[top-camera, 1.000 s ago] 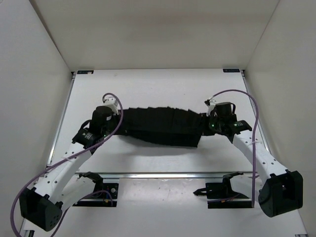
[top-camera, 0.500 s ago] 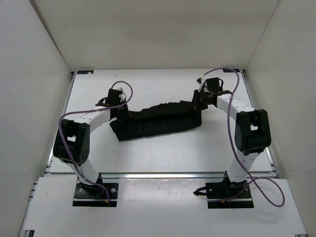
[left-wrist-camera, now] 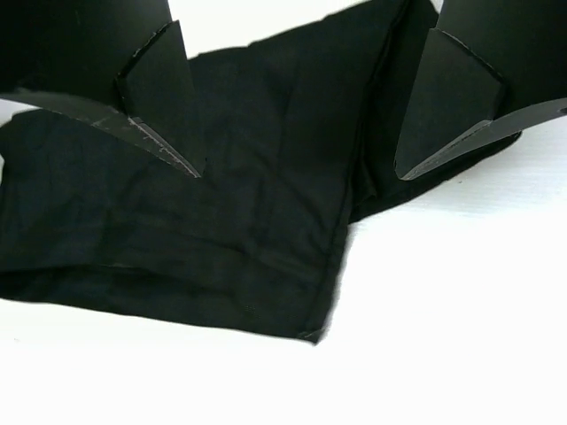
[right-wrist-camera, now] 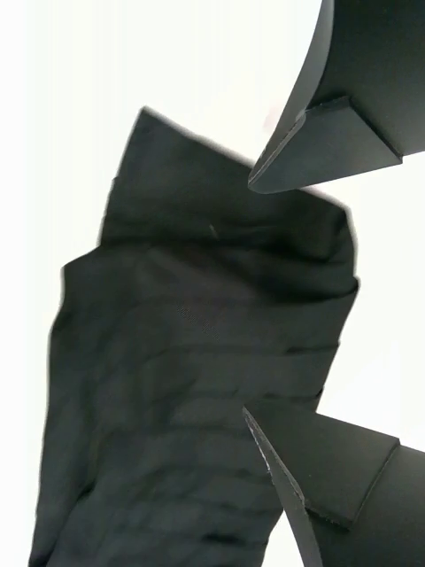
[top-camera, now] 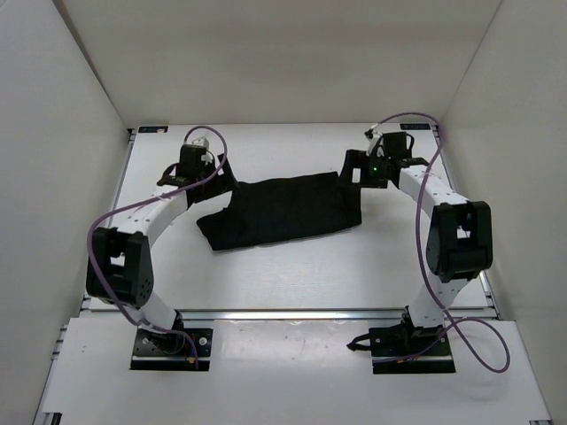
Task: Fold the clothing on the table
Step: Fold the skirt
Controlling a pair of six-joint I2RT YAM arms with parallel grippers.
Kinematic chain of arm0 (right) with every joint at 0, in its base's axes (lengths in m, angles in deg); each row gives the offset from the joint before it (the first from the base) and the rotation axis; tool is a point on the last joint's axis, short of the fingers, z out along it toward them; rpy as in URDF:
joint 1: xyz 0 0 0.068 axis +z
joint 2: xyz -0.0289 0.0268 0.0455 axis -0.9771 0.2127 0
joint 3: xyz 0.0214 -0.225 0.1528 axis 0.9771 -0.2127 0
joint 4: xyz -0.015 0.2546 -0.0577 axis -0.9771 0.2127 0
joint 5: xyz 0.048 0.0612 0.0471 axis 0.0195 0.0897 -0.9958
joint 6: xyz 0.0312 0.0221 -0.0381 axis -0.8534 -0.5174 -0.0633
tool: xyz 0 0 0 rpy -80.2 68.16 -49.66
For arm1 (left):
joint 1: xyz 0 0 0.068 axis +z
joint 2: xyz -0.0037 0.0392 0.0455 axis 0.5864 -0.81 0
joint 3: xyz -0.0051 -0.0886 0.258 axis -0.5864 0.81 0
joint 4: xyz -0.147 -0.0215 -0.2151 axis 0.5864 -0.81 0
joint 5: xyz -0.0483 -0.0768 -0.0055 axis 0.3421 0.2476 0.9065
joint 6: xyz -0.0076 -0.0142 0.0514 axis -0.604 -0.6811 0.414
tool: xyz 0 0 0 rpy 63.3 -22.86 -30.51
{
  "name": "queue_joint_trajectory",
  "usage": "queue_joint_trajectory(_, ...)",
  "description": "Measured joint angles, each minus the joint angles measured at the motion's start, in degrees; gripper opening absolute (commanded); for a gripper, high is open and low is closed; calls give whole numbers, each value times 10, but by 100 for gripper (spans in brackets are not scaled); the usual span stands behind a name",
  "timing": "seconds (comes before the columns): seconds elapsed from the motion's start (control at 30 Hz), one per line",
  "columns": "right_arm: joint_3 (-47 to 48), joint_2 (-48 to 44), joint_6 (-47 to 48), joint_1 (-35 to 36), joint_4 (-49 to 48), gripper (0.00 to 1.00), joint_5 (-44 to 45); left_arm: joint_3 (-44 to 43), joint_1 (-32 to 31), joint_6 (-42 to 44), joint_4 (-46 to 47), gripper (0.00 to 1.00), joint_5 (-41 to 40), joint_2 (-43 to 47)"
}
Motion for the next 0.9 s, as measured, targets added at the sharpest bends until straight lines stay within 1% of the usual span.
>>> queue_joint_trajectory(0.1, -46, -22, 9, -6, 5, 99, 15, 12, -28, 17, -2, 94, -19, 39)
queue_joint_trajectory(0.17, -71, -23, 17, -6, 9, 99, 26, 29, -57, 26, -8, 87, -35, 62)
queue_joint_trajectory(0.27, -99, -22, 23, 1, 26, 99, 40, 63, -92, 29, -21, 82, -45, 76)
queue_joint_trajectory(0.3, -101, -20, 25, 2, 29, 99, 42, 72, -96, 29, -29, 80, -48, 76)
queue_joint_trajectory(0.37, -101, -15, 29, 6, 28, 98, 43, 95, -95, 28, -48, 63, -61, 75)
queue_joint_trajectory(0.43, -100, -9, 31, 9, 27, 96, 43, 109, -92, 27, -69, 57, -75, 75)
queue_joint_trajectory(0.53, -99, 5, 32, 12, 25, 93, 44, 112, -87, 26, -88, 50, -93, 74)
queue_joint_trajectory(0.57, -99, 11, 32, 13, 25, 90, 46, 112, -87, 24, -90, 47, -101, 74)
queue_joint_trajectory(0.6, -99, 16, 33, 14, 25, 86, 50, 112, -87, 23, -91, 47, -106, 74)
queue_joint_trajectory(0.63, -99, 20, 34, 15, 25, 85, 56, 112, -87, 22, -92, 45, -111, 72)
queue_joint_trajectory(0.7, -95, 22, 34, 18, 24, 77, 66, 112, -87, 21, -93, 41, -115, 68)
queue_joint_trajectory(0.73, -94, 24, 35, 20, 23, 69, 68, 112, -87, 20, -92, 39, -115, 65)
queue_joint_trajectory(0.77, -92, 27, 36, 21, 23, 64, 70, 114, -87, 20, -90, 38, -116, 61)
queue_joint_trajectory(0.8, -89, 31, 36, 23, 23, 54, 70, 115, -87, 20, -91, 34, -116, 56)
queue_joint_trajectory(0.83, -86, 36, 38, 24, 23, 50, 70, 115, -87, 18, -91, 32, -116, 50)
queue_joint_trajectory(0.87, -82, 41, 38, 25, 21, 43, 70, 116, -88, 18, -91, 29, -116, 43)
queue_joint_trajectory(0.9, -79, 45, 38, 27, 19, 31, 70, 116, -88, 18, -91, 25, -116, 35)
